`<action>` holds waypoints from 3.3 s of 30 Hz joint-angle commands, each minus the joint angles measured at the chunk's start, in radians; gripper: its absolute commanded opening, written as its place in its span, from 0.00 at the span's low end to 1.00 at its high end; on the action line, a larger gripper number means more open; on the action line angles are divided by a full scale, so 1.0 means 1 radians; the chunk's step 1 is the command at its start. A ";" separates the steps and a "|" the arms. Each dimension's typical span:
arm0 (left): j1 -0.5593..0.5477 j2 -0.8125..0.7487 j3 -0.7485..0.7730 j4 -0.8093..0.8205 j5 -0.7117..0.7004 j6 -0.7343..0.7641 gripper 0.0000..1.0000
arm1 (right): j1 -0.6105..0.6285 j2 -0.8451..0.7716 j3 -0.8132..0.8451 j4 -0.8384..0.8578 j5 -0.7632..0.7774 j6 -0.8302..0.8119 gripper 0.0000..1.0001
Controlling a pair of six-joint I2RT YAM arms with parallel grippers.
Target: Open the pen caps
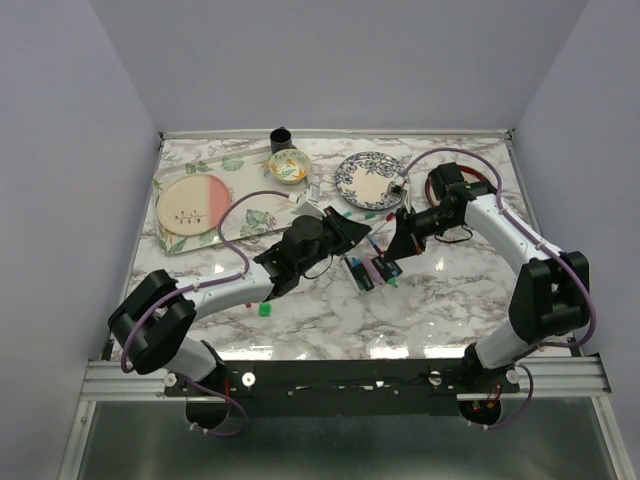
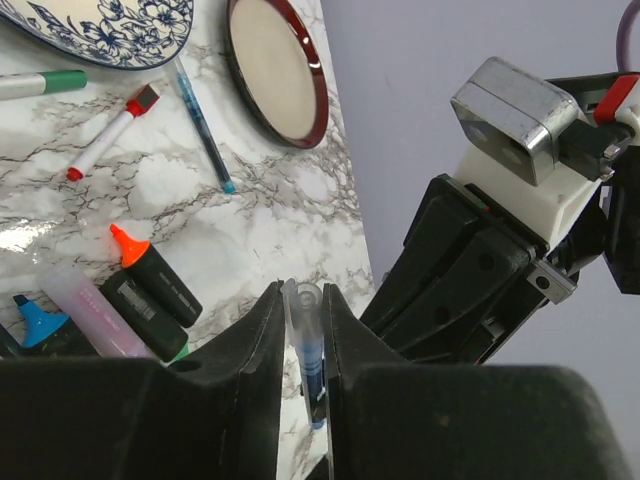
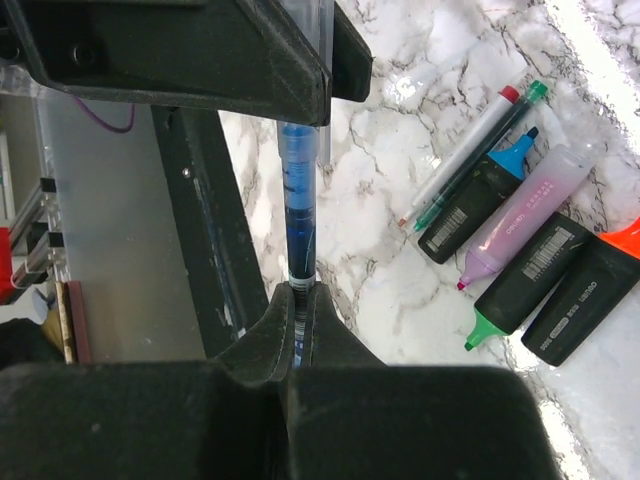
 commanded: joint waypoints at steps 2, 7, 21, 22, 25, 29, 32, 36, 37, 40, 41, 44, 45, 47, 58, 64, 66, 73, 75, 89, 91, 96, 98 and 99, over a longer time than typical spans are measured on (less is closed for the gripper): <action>-0.006 0.016 0.029 -0.030 -0.032 0.041 0.09 | 0.015 0.004 -0.012 0.003 -0.006 0.005 0.01; 0.030 -0.042 -0.025 -0.043 -0.051 0.054 0.00 | 0.044 0.005 -0.024 0.013 0.044 0.005 0.01; 0.348 -0.516 -0.388 -0.198 -0.225 -0.095 0.00 | 0.218 0.027 -0.047 0.066 0.219 0.023 0.01; 0.360 -0.542 -0.398 -0.236 -0.217 -0.079 0.00 | 0.218 0.025 -0.047 0.070 0.227 0.037 0.01; 0.365 -0.568 -0.359 -0.419 -0.216 0.015 0.00 | 0.218 0.014 -0.053 0.107 0.294 0.069 0.01; 0.365 -0.580 -0.356 -0.602 -0.226 0.108 0.00 | 0.218 0.011 -0.053 0.128 0.328 0.084 0.01; 0.365 -0.586 -0.376 -0.678 -0.242 0.161 0.01 | 0.218 0.017 -0.053 0.130 0.331 0.086 0.00; 0.365 -0.603 -0.387 -0.736 -0.284 0.211 0.08 | 0.216 0.023 -0.052 0.129 0.336 0.088 0.01; 0.365 -0.602 -0.387 -0.748 -0.289 0.222 0.09 | 0.216 0.025 -0.050 0.130 0.336 0.088 0.01; 0.365 -0.577 -0.375 -0.770 -0.297 0.254 0.13 | 0.215 0.033 -0.050 0.132 0.345 0.091 0.01; 0.365 -0.570 -0.375 -0.771 -0.297 0.261 0.13 | 0.216 0.034 -0.050 0.133 0.350 0.092 0.01; 0.365 -0.539 -0.376 -0.771 -0.292 0.274 0.14 | 0.216 0.037 -0.050 0.133 0.357 0.097 0.01; 0.365 -0.531 -0.376 -0.771 -0.291 0.276 0.15 | 0.216 0.039 -0.049 0.136 0.364 0.098 0.01; 0.365 -0.516 -0.384 -0.761 -0.283 0.282 0.17 | 0.215 0.040 -0.050 0.141 0.370 0.101 0.01; 0.365 -0.502 -0.390 -0.751 -0.280 0.296 0.34 | 0.209 0.060 -0.065 0.214 0.512 0.199 0.01; 0.365 -0.525 -0.393 -0.758 -0.280 0.294 0.38 | 0.186 0.076 -0.067 0.240 0.577 0.244 0.01; 0.365 -0.536 -0.385 -0.762 -0.280 0.296 0.40 | 0.172 0.074 -0.072 0.251 0.591 0.256 0.01; 0.365 -0.617 -0.315 -0.776 -0.208 0.336 0.59 | 0.159 0.100 -0.087 0.288 0.644 0.316 0.01; 0.365 -0.634 -0.295 -0.771 -0.168 0.351 0.69 | 0.159 0.118 -0.085 0.294 0.657 0.334 0.01; 0.365 -0.821 -0.255 -0.816 -0.093 0.369 0.79 | 0.120 0.183 -0.084 0.288 0.696 0.353 0.08; 0.365 -0.826 -0.249 -0.825 -0.090 0.373 0.80 | 0.120 0.188 -0.082 0.285 0.695 0.351 0.09; 0.365 -0.835 -0.229 -0.837 -0.090 0.383 0.82 | 0.118 0.194 -0.087 0.274 0.683 0.339 0.09; 0.365 -0.835 -0.226 -0.839 -0.088 0.386 0.82 | 0.120 0.200 -0.085 0.270 0.689 0.336 0.09; 0.365 -0.834 -0.224 -0.840 -0.087 0.386 0.82 | 0.120 0.206 -0.082 0.267 0.690 0.335 0.09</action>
